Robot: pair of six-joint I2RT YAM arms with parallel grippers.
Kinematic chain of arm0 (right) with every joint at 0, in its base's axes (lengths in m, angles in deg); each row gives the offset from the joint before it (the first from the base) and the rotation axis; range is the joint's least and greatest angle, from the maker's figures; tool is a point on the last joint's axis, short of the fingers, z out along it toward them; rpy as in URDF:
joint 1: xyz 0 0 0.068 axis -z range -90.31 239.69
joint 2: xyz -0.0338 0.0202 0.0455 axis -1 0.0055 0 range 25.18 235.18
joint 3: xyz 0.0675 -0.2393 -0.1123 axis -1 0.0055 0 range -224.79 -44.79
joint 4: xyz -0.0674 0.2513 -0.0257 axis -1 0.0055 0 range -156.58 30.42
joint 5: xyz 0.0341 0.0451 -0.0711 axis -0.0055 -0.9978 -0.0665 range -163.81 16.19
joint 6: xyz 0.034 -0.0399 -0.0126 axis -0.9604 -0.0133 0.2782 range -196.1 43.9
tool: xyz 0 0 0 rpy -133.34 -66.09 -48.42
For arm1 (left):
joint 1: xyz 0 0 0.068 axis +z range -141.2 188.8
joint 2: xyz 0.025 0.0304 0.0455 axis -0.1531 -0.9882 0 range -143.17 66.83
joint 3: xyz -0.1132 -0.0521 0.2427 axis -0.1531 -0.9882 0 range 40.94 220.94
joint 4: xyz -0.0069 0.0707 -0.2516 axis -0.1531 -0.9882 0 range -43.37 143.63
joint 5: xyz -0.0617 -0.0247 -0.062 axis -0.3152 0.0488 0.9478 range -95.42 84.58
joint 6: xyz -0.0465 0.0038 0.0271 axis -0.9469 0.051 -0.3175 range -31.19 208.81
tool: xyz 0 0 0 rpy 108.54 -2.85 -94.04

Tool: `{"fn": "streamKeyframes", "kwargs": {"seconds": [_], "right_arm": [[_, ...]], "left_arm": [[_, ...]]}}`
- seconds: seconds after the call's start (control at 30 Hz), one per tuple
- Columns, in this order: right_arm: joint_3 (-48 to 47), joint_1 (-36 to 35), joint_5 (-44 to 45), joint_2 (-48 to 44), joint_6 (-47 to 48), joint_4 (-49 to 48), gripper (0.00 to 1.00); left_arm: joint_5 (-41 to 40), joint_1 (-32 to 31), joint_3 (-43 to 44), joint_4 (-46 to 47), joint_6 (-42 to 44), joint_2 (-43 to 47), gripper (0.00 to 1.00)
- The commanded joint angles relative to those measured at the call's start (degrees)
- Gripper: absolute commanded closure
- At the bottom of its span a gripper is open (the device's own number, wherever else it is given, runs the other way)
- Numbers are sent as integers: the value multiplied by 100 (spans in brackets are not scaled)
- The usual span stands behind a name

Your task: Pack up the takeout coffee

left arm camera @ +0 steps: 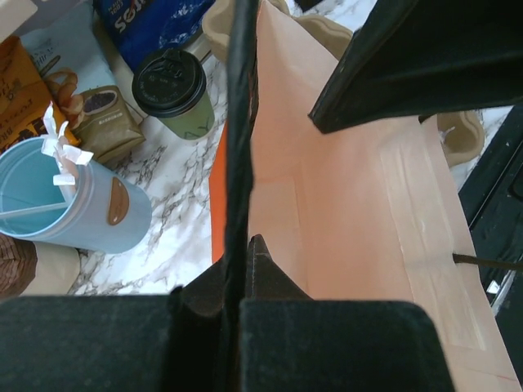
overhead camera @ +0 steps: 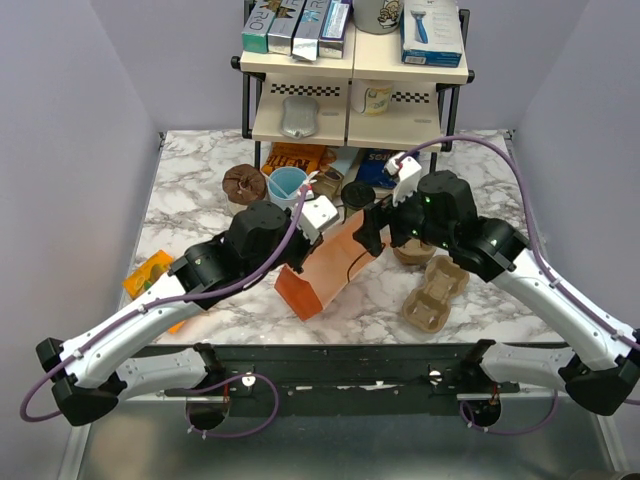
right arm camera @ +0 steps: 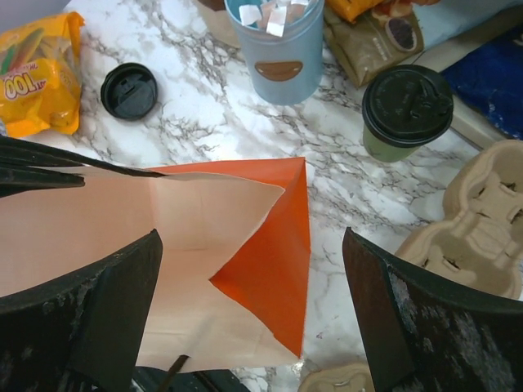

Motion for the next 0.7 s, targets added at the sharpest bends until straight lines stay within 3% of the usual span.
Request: {"fn": "streamKeyframes", "kwargs": {"seconds": [0.0,0.17,0.4,0.67], "right_arm": [[114,-44,-260,66,-20,-73,0],[333,-141,-183,136,-56,-20,0],[377,-246,1908,409,-416,42,6],[553,-246,3939,453,-977,-29,28]], "left_arm": [[110,-67,-83,379,88,310,100],[4,-84,12,327,35,302,100],[-74,-260,144,11,18,267,100],[-198,-427,144,-499,-341,460,100]]}}
